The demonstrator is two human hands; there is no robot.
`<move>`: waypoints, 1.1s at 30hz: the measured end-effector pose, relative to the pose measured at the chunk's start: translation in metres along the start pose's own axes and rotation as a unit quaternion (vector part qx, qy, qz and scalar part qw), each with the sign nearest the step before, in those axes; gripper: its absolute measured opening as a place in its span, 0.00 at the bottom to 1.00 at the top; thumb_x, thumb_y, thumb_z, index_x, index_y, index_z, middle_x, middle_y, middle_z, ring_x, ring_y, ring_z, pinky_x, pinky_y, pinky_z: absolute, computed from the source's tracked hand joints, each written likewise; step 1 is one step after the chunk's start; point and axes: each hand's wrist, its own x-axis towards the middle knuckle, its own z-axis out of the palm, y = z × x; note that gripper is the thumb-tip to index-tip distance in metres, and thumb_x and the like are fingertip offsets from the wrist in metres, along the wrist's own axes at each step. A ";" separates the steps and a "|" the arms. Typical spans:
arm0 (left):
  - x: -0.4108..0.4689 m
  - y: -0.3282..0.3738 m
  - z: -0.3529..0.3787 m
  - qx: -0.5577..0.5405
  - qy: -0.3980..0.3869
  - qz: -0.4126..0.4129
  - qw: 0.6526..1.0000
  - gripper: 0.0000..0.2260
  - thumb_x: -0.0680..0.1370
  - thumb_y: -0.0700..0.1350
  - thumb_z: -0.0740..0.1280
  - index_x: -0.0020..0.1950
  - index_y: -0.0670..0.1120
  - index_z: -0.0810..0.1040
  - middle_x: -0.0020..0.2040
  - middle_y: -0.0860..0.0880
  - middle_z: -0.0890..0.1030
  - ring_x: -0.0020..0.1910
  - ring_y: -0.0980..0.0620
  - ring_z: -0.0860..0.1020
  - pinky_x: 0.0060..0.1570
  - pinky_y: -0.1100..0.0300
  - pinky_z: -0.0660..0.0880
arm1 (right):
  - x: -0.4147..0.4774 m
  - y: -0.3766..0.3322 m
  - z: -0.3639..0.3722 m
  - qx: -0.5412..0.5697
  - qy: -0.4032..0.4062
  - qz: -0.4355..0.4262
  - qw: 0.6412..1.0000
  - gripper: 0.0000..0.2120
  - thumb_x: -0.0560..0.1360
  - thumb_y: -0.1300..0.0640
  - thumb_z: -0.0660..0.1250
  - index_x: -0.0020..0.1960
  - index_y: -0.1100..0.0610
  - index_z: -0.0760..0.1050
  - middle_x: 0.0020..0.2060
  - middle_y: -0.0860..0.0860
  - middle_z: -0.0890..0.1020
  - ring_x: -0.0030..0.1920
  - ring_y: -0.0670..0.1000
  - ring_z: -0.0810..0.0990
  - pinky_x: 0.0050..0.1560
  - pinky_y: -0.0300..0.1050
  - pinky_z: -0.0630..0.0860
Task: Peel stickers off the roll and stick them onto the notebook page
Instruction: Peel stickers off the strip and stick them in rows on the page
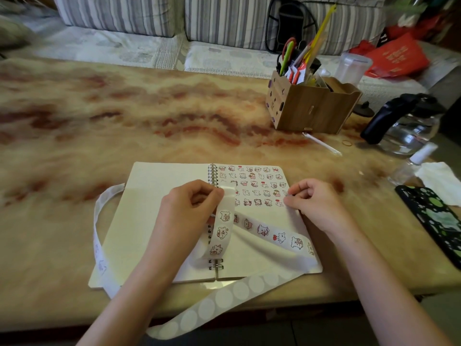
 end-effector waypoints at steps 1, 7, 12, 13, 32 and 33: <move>0.000 0.000 0.000 -0.001 0.000 0.001 1.000 0.06 0.77 0.43 0.67 0.40 0.45 0.81 0.35 0.47 0.84 0.35 0.49 0.83 0.37 0.60 0.79 | 0.000 0.000 0.000 0.007 0.002 -0.001 1.000 0.07 0.69 0.63 0.74 0.41 0.56 0.76 0.31 0.51 0.76 0.32 0.49 0.73 0.37 0.41 0.68; -0.001 0.002 0.000 -0.022 0.000 0.007 1.000 0.06 0.77 0.43 0.67 0.42 0.44 0.81 0.36 0.48 0.85 0.34 0.53 0.83 0.31 0.66 0.77 | 0.000 0.000 0.003 0.002 -0.010 -0.004 1.000 0.09 0.68 0.62 0.75 0.43 0.58 0.75 0.30 0.49 0.73 0.29 0.45 0.70 0.32 0.38 0.66; -0.001 0.003 0.001 -0.037 0.017 0.026 0.999 0.06 0.77 0.44 0.67 0.42 0.45 0.81 0.36 0.50 0.85 0.35 0.54 0.82 0.35 0.63 0.78 | -0.008 -0.008 0.002 0.035 0.058 -0.069 0.995 0.06 0.73 0.62 0.70 0.40 0.53 0.76 0.35 0.50 0.77 0.34 0.46 0.73 0.34 0.36 0.71; -0.001 0.002 0.001 -0.039 0.022 0.032 0.999 0.06 0.77 0.45 0.67 0.42 0.46 0.81 0.37 0.51 0.84 0.36 0.54 0.82 0.37 0.62 0.79 | -0.014 -0.016 0.002 0.059 0.073 -0.105 0.990 0.05 0.73 0.61 0.70 0.41 0.53 0.76 0.36 0.49 0.79 0.35 0.46 0.74 0.35 0.34 0.72; -0.006 0.012 0.002 -0.114 0.004 0.041 0.993 0.12 0.77 0.47 0.65 0.38 0.43 0.80 0.31 0.49 0.81 0.30 0.53 0.80 0.32 0.61 0.77 | -0.077 -0.062 0.031 0.152 -0.065 -0.186 0.969 0.06 0.70 0.63 0.74 0.43 0.53 0.82 0.37 0.47 0.85 0.37 0.42 0.82 0.40 0.32 0.74; -0.006 0.012 0.002 -0.116 -0.016 0.037 0.992 0.12 0.77 0.48 0.65 0.38 0.42 0.81 0.32 0.48 0.82 0.31 0.53 0.80 0.33 0.61 0.77 | -0.076 -0.061 0.031 0.151 -0.060 -0.189 0.968 0.06 0.70 0.63 0.74 0.43 0.53 0.82 0.37 0.46 0.85 0.37 0.42 0.82 0.41 0.31 0.75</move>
